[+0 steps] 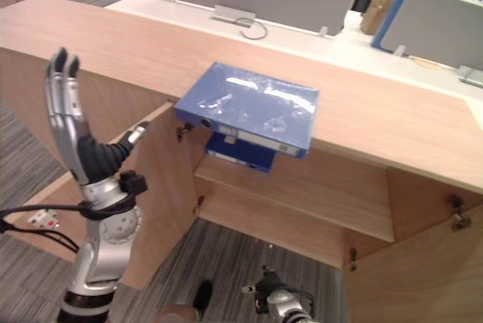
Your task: Walk over to the cabinet, pick up the folder, carry it to the office cabinet, place the folder inside the office cabinet, then close the office cabinet door
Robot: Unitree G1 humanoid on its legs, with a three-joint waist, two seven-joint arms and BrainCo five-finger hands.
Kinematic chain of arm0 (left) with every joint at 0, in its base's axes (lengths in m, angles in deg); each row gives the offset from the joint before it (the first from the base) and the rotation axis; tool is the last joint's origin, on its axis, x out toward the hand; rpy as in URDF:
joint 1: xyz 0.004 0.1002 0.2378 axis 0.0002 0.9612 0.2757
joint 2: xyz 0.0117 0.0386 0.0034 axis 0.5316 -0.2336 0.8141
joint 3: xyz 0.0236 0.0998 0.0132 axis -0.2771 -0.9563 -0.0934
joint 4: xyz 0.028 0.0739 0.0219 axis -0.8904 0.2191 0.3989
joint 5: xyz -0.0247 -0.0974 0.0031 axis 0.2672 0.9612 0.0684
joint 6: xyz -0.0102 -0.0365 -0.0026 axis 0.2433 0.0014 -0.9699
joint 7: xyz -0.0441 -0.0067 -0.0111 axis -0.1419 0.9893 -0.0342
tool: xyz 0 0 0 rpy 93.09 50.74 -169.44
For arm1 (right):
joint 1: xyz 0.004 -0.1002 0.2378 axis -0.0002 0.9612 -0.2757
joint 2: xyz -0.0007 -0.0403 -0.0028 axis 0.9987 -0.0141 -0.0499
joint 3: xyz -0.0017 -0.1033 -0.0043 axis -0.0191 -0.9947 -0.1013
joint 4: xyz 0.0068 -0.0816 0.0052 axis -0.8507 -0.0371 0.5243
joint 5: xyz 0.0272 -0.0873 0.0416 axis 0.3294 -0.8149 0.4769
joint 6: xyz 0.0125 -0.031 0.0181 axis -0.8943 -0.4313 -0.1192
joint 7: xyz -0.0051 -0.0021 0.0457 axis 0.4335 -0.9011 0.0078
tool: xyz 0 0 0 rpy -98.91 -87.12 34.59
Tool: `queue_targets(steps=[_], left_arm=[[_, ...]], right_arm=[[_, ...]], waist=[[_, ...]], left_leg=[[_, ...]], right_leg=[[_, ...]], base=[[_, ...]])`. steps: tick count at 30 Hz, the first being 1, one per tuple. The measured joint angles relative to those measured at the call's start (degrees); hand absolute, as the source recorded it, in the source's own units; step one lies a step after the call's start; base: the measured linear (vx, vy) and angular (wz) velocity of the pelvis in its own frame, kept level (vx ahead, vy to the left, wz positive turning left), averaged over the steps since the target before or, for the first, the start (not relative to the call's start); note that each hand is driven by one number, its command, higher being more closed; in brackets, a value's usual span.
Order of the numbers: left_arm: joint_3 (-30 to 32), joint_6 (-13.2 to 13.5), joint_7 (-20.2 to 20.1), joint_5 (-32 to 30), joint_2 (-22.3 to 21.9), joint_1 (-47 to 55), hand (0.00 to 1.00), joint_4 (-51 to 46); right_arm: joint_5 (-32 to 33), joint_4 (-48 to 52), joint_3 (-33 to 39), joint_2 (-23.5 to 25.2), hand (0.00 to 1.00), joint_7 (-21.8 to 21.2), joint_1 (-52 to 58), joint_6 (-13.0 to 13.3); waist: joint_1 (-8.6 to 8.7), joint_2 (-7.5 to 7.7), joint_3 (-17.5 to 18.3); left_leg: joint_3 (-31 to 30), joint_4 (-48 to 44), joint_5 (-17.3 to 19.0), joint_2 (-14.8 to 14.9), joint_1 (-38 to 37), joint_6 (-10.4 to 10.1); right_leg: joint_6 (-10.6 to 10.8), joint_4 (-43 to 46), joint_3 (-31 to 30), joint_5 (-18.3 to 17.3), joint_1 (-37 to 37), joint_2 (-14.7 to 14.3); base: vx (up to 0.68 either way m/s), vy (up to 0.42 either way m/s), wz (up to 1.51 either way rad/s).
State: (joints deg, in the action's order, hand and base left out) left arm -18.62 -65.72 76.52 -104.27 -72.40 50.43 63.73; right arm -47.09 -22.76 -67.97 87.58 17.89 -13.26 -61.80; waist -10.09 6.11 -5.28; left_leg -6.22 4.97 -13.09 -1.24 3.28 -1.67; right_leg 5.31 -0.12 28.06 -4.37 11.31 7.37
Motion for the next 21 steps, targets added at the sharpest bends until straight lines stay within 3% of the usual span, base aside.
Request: queue_targets(steps=[10,21], left_arm=[[-1.1,-0.6,-5.6,-3.1,2.9,-5.4,0.0,10.0],[-0.6,-0.4,-9.6,-3.1,4.1,-5.8,0.0,18.7]], right_arm=[[-3.1,-0.4,-1.9,-1.3,0.0,-1.5,1.3,0.0],[-4.4,0.2,-2.2,-1.4,0.0,-3.1,1.4,0.0]], waist=[[1.56,0.04,1.7],[3.37,0.08,1.7]], left_leg=[[2.5,0.3,0.9,2.5,-1.8,-1.4],[3.7,0.3,1.0,2.5,-2.4,-1.2]], right_leg=[[-1.4,-0.4,-3.3,-0.3,0.2,-1.8],[-1.3,-0.5,-4.6,0.0,0.2,-1.6]], base=[[-0.01,-0.03,-0.17],[0.01,0.007,-0.06]])
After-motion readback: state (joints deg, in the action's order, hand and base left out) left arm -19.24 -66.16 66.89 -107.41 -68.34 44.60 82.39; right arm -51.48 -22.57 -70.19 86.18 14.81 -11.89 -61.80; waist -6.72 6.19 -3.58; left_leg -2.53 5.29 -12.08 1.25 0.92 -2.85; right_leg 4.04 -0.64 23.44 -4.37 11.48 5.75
